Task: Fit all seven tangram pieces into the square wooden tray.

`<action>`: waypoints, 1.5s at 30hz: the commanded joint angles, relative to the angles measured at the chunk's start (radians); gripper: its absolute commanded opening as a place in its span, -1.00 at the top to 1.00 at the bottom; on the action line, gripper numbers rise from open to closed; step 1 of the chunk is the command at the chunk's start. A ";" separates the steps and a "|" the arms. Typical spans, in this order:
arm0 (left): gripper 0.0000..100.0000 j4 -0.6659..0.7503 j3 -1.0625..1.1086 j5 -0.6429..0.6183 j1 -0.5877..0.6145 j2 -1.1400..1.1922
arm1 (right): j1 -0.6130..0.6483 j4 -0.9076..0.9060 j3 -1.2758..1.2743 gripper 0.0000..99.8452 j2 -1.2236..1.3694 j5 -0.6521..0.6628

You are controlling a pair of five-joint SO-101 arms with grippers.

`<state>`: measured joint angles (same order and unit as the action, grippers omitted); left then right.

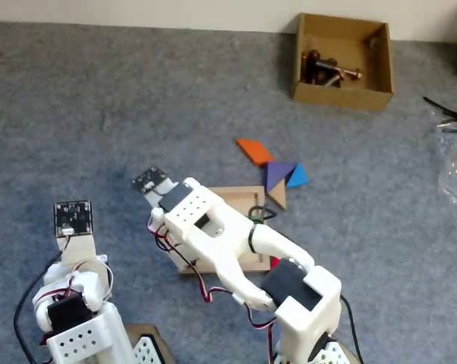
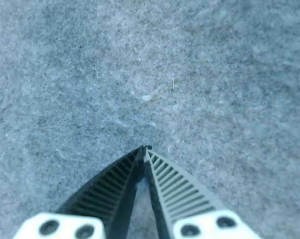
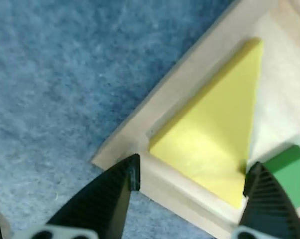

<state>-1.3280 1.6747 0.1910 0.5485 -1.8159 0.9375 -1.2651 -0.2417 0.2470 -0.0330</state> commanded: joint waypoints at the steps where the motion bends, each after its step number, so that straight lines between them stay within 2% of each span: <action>1: 0.99 -0.009 0.021 -0.009 -0.015 -0.005 | 0.004 0.018 0.047 0.37 -0.051 0.006; 8: 0.99 -0.009 0.021 -0.009 -0.015 -0.005 | 0.004 0.114 0.039 0.37 -0.048 0.006; 21: 0.99 -0.009 0.021 -0.009 -0.015 -0.005 | 0.002 0.156 -0.033 0.38 -0.047 0.005; 27: 0.99 -0.009 0.021 -0.009 -0.015 -0.005 | 0.004 0.200 -0.065 0.57 -0.048 0.005; 34: 0.99 -0.009 0.021 -0.009 -0.015 -0.005 | -0.004 0.194 -0.067 0.58 -0.047 0.005; 40: 0.99 -0.009 0.021 -0.009 -0.015 -0.005 | -0.062 0.194 -0.064 0.58 -0.053 0.005; 45: 0.99 -0.009 0.021 -0.009 -0.015 -0.005 | -0.068 0.194 -0.062 0.80 -0.053 0.005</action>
<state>-1.3280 1.6747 0.1910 0.5485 -1.8159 0.8807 -1.1040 -0.3076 0.2286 -0.0315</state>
